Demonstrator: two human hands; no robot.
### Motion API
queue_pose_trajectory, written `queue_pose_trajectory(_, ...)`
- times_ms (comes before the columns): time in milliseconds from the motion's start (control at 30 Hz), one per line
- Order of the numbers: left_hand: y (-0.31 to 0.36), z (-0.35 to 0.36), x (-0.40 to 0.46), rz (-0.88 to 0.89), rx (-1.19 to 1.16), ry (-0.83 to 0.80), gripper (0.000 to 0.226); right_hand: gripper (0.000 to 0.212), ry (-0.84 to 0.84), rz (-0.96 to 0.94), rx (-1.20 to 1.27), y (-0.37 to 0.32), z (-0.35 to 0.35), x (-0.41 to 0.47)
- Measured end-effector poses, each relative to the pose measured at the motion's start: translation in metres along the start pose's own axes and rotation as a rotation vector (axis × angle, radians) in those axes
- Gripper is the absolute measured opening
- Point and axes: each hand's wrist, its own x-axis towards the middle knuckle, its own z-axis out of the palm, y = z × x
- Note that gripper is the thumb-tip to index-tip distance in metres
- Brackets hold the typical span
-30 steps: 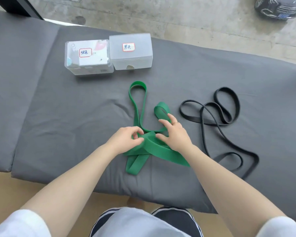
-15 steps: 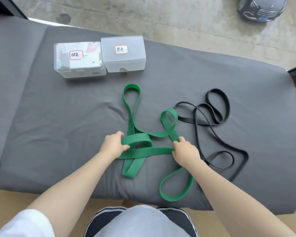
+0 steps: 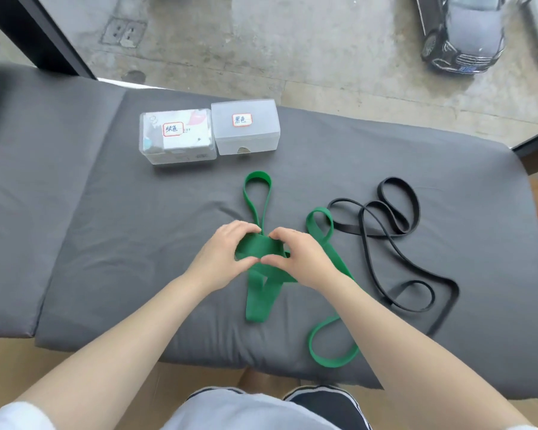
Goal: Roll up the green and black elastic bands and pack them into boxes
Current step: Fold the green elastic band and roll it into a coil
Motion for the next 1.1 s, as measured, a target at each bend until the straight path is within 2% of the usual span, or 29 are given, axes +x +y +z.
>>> queue_pose_trajectory(100,0.014,-0.015,-0.010,-0.097,-0.184,0.013,0.044,0.020,0.006,0.019,0.305,-0.020,-0.012,-0.017)
queue_pose_trajectory(167,0.023,-0.023,-0.021,-0.157,-0.304,-0.025,0.038,0.022,-0.002,0.019,0.517,-0.037,-0.021,-0.030)
queue_pose_trajectory(233,0.033,-0.029,-0.033,-0.196,-0.459,-0.012,0.035,0.020,0.027,-0.001,0.606,-0.049,-0.026,-0.041)
queue_pose_trajectory(367,0.058,-0.034,-0.065,-0.233,-0.745,0.176,0.032,0.027,0.191,0.047,0.788,-0.059,-0.030,-0.067)
queue_pose_trajectory(433,0.075,-0.031,-0.084,-0.214,-0.797,0.277,0.031,0.024,0.227,0.065,0.885,-0.060,-0.035,-0.089)
queue_pose_trajectory(500,0.096,-0.023,-0.103,-0.175,-0.798,0.334,0.028,0.013,0.210,0.041,0.890,-0.059,-0.038,-0.117)
queue_pose_trajectory(633,0.131,0.000,-0.149,-0.131,-0.796,0.405,0.017,0.013,0.116,-0.016,0.754,-0.050,-0.032,-0.185)
queue_pose_trajectory(767,0.151,0.039,-0.214,-0.150,-0.684,0.327,0.011,0.009,0.108,-0.020,0.556,-0.024,-0.008,-0.258)
queue_pose_trajectory(933,0.182,0.080,-0.300,-0.190,-0.641,0.045,0.006,0.015,0.259,-0.001,0.677,-0.017,0.009,-0.347)
queue_pose_trajectory(1000,0.192,0.083,-0.324,-0.158,-0.627,0.037,0.014,0.016,0.240,-0.025,0.727,-0.023,0.010,-0.368)
queue_pose_trajectory(1100,0.199,0.074,-0.353,-0.106,-0.606,0.146,0.026,0.018,0.112,-0.067,0.704,-0.037,0.016,-0.389)
